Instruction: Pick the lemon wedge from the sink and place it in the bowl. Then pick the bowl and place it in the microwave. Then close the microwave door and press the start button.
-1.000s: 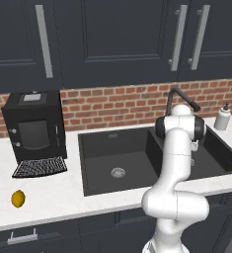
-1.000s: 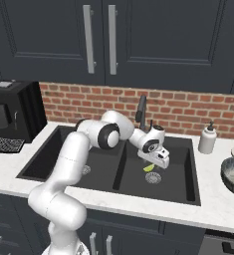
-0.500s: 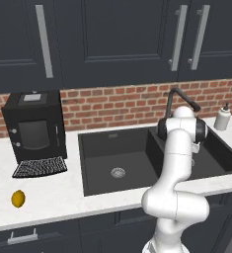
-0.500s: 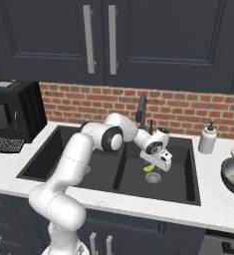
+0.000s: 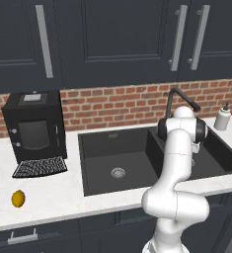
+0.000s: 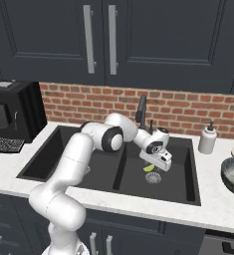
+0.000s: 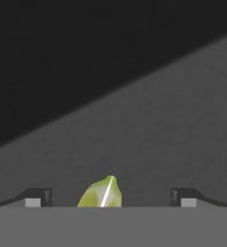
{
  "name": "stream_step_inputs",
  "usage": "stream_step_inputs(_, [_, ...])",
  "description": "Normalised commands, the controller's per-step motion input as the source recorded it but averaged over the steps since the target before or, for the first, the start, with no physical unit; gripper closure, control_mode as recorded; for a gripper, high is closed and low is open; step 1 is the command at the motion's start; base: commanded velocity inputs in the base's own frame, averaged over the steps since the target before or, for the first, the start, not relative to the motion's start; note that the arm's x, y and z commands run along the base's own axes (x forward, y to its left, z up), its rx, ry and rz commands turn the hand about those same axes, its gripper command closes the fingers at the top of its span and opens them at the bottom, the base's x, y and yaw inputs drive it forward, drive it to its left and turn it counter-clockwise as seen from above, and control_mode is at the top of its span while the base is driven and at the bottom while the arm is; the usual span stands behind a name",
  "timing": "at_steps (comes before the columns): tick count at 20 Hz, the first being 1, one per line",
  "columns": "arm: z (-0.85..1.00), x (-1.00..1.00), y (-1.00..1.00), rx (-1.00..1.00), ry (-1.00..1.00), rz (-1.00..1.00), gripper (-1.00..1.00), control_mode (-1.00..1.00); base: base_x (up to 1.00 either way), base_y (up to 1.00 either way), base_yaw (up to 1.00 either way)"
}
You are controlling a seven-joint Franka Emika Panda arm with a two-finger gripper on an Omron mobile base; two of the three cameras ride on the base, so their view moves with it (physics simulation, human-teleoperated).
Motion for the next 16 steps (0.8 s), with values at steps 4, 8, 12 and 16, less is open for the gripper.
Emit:
stream_step_inputs(4, [-0.26,-0.06,0.47,0.00,0.01,0.00,1.00,-1.00,0.00,0.00,0.00])
stream_step_inputs(8, [-0.24,0.00,0.36,0.00,0.01,0.00,1.00,-1.00,0.00,0.00,0.00])
stream_step_inputs(12, [-0.34,0.00,0.14,0.00,0.05,0.00,1.00,-1.00,0.00,0.00,0.00])
stream_step_inputs(16, [-0.23,-0.26,0.00,0.00,0.05,0.00,1.00,-1.00,0.00,0.00,0.00])
